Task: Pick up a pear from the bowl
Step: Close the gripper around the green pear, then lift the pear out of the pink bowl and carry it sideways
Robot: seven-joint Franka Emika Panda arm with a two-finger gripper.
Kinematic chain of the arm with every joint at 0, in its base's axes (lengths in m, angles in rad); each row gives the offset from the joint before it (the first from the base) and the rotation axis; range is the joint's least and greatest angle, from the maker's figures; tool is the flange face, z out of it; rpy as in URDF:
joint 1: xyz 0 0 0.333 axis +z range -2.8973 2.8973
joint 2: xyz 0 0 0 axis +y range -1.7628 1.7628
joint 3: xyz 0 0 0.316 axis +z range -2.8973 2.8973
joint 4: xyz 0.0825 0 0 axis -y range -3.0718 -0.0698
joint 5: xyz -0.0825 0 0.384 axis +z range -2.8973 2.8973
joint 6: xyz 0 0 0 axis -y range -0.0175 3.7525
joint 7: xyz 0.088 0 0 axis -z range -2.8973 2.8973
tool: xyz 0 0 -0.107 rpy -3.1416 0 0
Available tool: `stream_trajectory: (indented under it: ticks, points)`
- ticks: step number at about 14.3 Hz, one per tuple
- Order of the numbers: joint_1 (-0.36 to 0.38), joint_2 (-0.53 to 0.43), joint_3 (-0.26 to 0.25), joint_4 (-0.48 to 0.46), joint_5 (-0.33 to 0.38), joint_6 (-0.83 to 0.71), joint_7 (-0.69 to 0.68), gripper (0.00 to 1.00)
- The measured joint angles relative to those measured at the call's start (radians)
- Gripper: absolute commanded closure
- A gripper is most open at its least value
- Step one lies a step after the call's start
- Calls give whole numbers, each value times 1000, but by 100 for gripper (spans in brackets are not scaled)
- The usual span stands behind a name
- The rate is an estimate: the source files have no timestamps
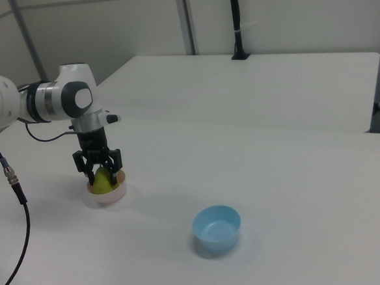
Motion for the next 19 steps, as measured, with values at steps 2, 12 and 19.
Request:
stream_trajectory:
  ticks: [2,12,19]
  points:
    - [-1,1,-1,-1,-1,16,-1,59]
    - [-66,-128,-15,111,57,-130,-66,66]
    - [-261,-165,-74,140,74,-182,-233,61]
